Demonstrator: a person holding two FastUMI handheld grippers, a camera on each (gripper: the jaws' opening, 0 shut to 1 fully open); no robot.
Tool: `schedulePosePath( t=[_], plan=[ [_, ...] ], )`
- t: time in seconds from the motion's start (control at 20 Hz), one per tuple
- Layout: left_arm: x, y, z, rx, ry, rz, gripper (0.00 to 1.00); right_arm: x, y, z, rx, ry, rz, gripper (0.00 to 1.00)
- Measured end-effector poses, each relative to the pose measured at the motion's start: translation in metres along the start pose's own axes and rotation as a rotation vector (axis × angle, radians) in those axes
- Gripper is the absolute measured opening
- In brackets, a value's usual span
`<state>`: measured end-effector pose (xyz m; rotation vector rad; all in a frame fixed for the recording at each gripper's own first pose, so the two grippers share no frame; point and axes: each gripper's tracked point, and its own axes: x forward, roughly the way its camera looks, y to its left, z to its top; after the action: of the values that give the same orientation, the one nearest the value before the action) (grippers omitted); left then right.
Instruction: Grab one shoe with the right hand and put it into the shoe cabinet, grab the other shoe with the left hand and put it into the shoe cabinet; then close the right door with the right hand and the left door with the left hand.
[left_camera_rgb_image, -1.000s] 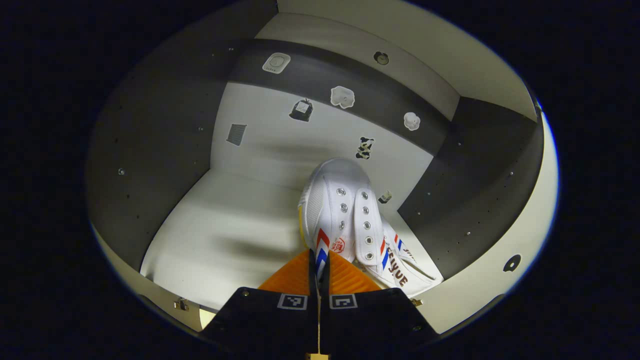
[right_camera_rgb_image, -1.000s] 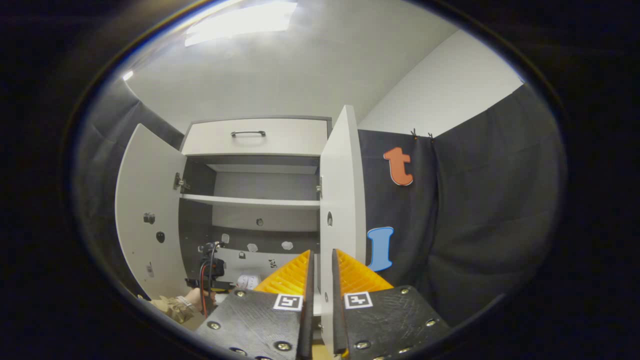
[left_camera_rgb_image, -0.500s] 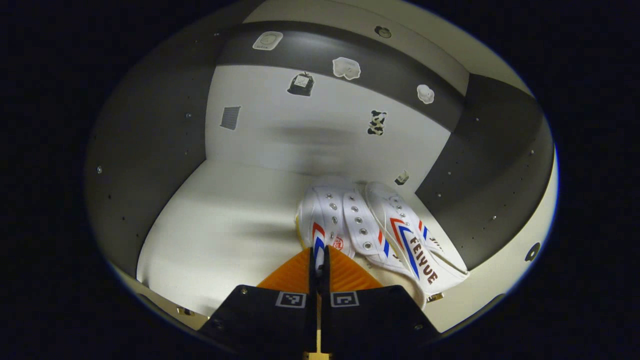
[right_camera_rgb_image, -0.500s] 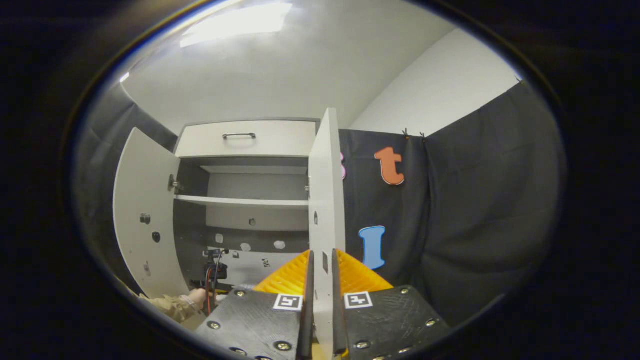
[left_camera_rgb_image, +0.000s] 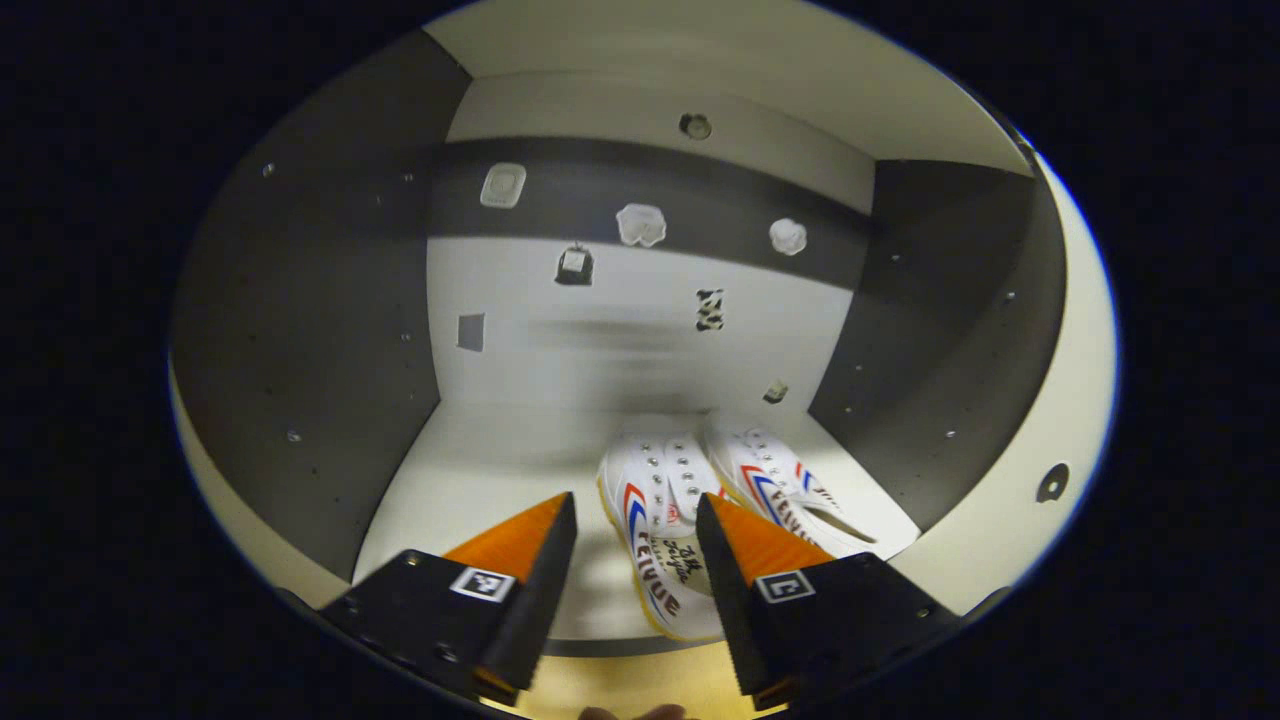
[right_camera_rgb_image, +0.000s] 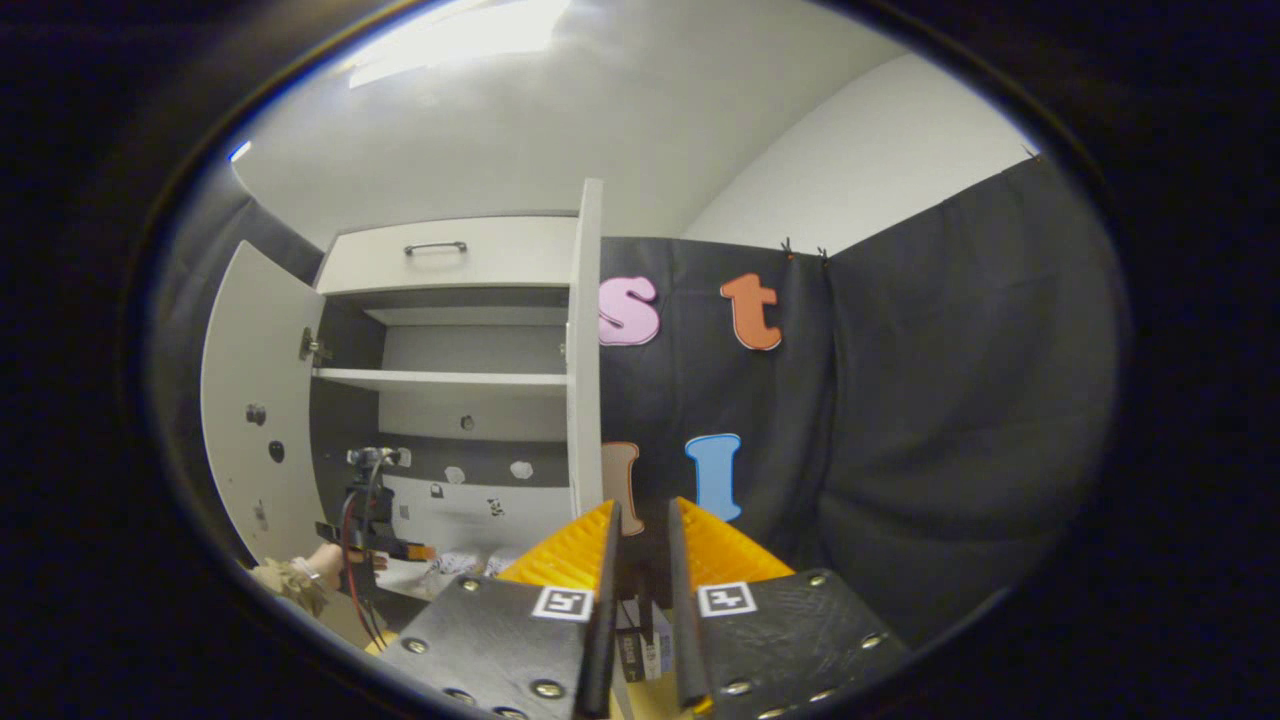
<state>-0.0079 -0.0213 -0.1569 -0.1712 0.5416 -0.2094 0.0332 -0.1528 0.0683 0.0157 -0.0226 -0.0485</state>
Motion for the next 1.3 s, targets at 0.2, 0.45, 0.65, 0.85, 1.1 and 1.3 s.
schedulePosePath(
  t=[0.2,0.45,0.65,0.85,1.1,1.3],
  plan=[
    [-0.073,-0.021,0.046,0.057,-0.163,-0.023,0.92,0.017,-0.008,-0.026,0.008,0.057,0.044,0.56],
    [-0.154,-0.036,0.067,0.076,-0.267,-0.005,0.96,0.029,-0.005,-0.046,0.033,0.113,0.125,0.7],
    [-0.208,-0.034,0.074,0.077,-0.309,0.032,0.96,0.032,0.004,-0.047,0.025,0.123,0.202,0.7],
    [-0.247,-0.035,0.077,0.104,-0.337,0.06,0.96,0.03,0.016,-0.046,0.04,0.133,0.266,0.65],
    [-0.287,-0.034,0.082,0.101,-0.363,0.081,0.96,0.028,0.052,-0.051,0.08,0.154,0.365,0.7],
    [-0.309,-0.027,0.088,0.101,-0.392,0.106,0.96,0.028,0.078,-0.053,0.084,0.155,0.411,0.65]
  ],
)
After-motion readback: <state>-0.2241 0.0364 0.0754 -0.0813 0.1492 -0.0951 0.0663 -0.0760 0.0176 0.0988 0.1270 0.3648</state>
